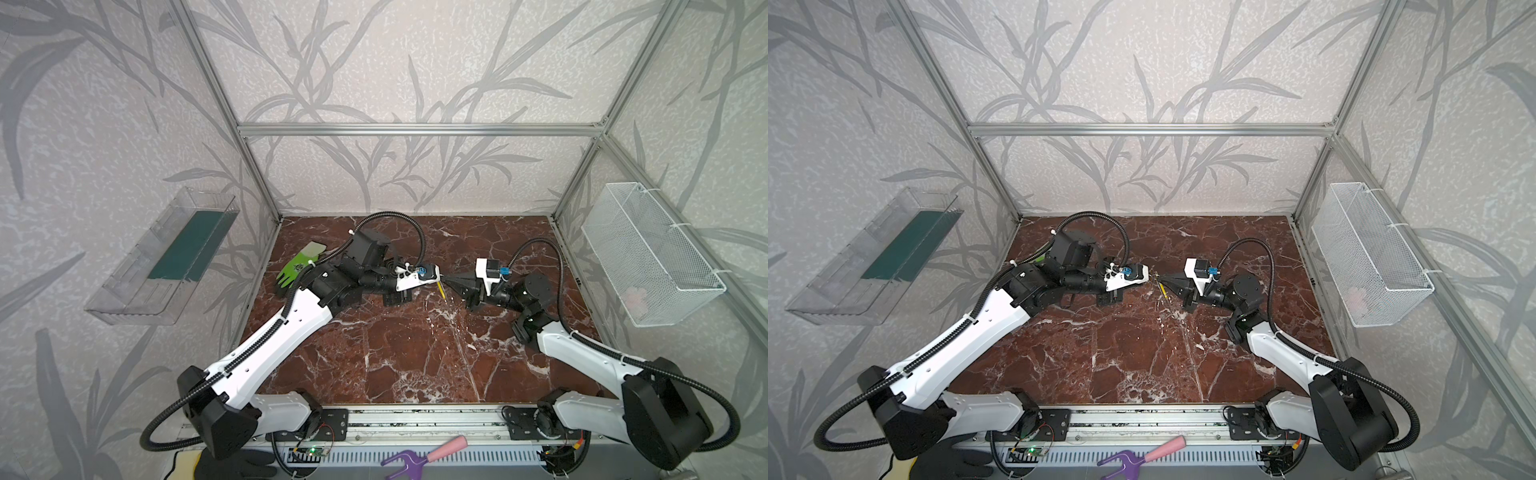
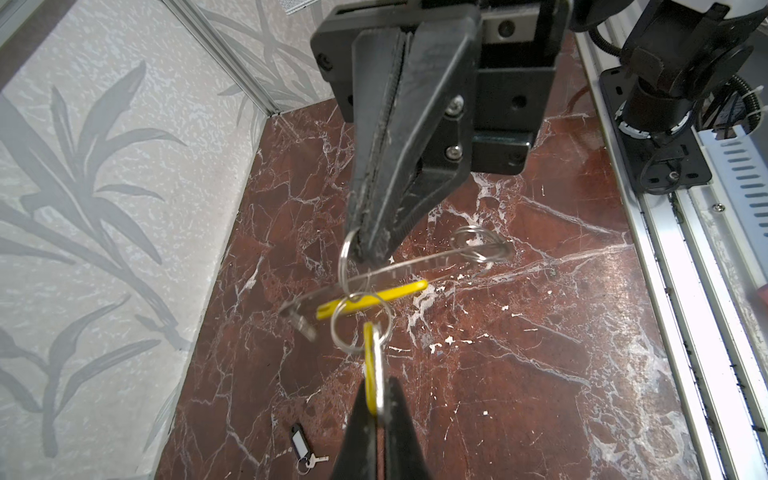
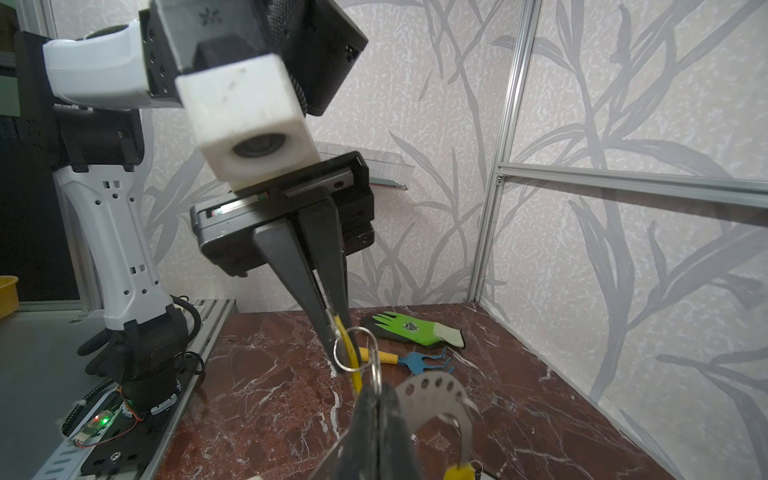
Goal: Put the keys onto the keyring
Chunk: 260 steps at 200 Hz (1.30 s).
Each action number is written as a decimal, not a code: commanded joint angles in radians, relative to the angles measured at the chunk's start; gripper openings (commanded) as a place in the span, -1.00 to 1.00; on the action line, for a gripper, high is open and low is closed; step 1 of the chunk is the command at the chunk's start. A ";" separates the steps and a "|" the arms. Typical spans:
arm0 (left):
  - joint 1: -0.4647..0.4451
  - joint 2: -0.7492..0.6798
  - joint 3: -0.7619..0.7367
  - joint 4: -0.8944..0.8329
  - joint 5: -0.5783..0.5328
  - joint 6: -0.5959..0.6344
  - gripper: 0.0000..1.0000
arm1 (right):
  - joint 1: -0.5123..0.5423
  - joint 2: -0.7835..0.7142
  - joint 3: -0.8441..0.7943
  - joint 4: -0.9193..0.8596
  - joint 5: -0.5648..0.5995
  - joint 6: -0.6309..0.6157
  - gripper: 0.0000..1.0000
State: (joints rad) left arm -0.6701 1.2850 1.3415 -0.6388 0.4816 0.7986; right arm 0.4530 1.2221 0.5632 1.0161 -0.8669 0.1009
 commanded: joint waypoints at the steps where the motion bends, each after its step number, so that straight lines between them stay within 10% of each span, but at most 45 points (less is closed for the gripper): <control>1: -0.004 0.007 0.038 -0.071 -0.028 0.057 -1.00 | -0.012 -0.031 -0.002 -0.027 -0.006 -0.025 -1.00; 153: -0.032 0.145 -0.079 0.045 -0.147 -0.056 -1.00 | -0.011 -0.096 -0.018 -0.621 0.169 -0.313 -1.00; 203: -0.084 0.255 -0.045 0.029 -0.229 -0.122 -1.00 | -0.039 -0.127 -0.150 -0.410 0.296 -0.167 -0.25; 260: -0.152 0.444 0.097 0.013 -0.252 -0.198 -1.00 | -0.051 -0.398 -0.196 -0.577 0.833 -0.166 -0.01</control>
State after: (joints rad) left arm -0.7937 1.6627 1.3415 -0.6209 0.2428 0.6449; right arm 0.4061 0.9398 0.3676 0.5091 -0.3592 -0.0788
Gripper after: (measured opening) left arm 0.048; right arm 0.491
